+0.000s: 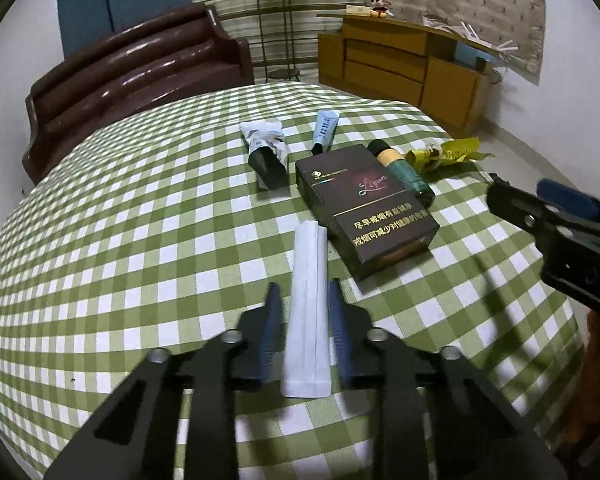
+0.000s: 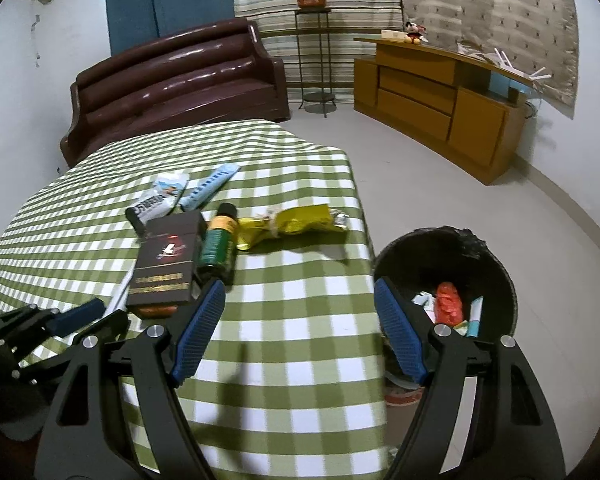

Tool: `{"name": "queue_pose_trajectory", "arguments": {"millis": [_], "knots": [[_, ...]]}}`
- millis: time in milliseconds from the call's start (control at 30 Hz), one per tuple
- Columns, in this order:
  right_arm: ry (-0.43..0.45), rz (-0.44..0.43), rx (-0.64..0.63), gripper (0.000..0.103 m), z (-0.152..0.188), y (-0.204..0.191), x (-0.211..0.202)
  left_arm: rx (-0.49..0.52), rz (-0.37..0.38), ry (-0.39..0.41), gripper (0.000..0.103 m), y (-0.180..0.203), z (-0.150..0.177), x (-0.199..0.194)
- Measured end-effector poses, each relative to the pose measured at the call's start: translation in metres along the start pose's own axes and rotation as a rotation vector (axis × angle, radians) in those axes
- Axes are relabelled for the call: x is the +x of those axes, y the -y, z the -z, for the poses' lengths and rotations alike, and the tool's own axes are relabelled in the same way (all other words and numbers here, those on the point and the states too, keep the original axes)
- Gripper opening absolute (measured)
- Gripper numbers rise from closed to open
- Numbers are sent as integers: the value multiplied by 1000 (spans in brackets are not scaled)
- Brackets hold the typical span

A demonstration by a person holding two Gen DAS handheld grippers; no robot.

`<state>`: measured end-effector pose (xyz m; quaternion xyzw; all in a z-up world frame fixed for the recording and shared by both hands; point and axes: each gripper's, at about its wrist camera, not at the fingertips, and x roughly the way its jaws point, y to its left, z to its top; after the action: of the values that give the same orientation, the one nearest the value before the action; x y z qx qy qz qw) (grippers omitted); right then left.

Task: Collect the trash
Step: 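Grasp the second white paper strip with the left gripper while the right gripper grasps the dark cigarette box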

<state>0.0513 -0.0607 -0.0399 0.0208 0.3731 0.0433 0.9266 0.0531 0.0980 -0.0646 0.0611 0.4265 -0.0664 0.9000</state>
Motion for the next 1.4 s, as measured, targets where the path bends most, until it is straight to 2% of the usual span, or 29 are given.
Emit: {"name": "queue_pose_trajectory", "arguments": {"millis": [267, 633, 1167, 1267, 1367, 1400], "knots": [[-5, -39, -34, 75, -3, -24, 2, -28, 1, 9, 17, -15, 3, -4], [-32, -92, -96, 75, -8, -66, 14, -126, -65, 31, 17, -70, 2, -10], [-116, -60, -147, 75, -11, -91, 45, -204, -84, 32, 17, -119, 10, -12], [-129, -48, -155, 71, -11, -94, 50, -215, -84, 35, 17, -125, 11, -11], [-152, -50, -162, 53, -11, -97, 55, -222, -82, 35, 17, -126, 10, -11], [-150, -49, -163, 53, -10, -97, 55, -223, -81, 35, 17, -127, 10, -11]]}}
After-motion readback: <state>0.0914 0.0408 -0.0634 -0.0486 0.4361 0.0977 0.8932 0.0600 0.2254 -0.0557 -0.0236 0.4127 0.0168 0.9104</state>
